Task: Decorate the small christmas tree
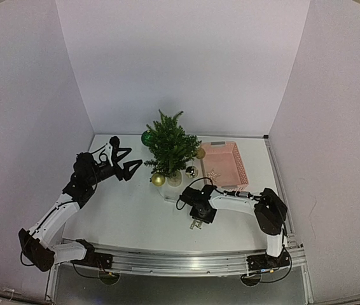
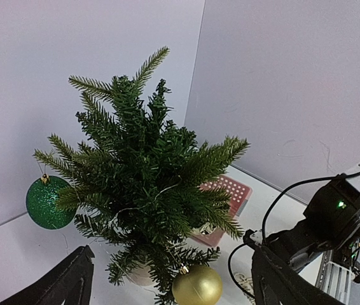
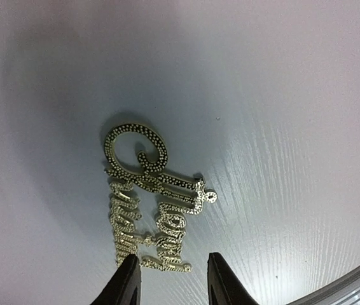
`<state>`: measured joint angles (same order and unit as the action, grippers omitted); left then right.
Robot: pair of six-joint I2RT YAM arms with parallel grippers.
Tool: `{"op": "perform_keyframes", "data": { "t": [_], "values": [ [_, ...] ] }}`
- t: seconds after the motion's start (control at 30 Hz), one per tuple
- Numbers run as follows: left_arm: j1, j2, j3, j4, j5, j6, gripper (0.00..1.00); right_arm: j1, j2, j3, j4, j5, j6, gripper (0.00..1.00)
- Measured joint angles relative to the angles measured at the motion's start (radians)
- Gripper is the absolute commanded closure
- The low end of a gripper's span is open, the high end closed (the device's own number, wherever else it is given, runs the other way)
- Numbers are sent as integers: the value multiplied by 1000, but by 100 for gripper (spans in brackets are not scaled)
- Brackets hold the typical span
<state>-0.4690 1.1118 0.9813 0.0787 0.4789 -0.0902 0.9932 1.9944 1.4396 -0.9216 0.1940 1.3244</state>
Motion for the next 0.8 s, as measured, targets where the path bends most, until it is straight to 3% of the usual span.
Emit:
{"op": "perform_keyframes", "data": {
  "t": [0.8],
  "values": [
    [10, -2, 0, 0, 1, -13, 14, -29, -28, -109, 145, -13, 34, 69]
  ]
}}
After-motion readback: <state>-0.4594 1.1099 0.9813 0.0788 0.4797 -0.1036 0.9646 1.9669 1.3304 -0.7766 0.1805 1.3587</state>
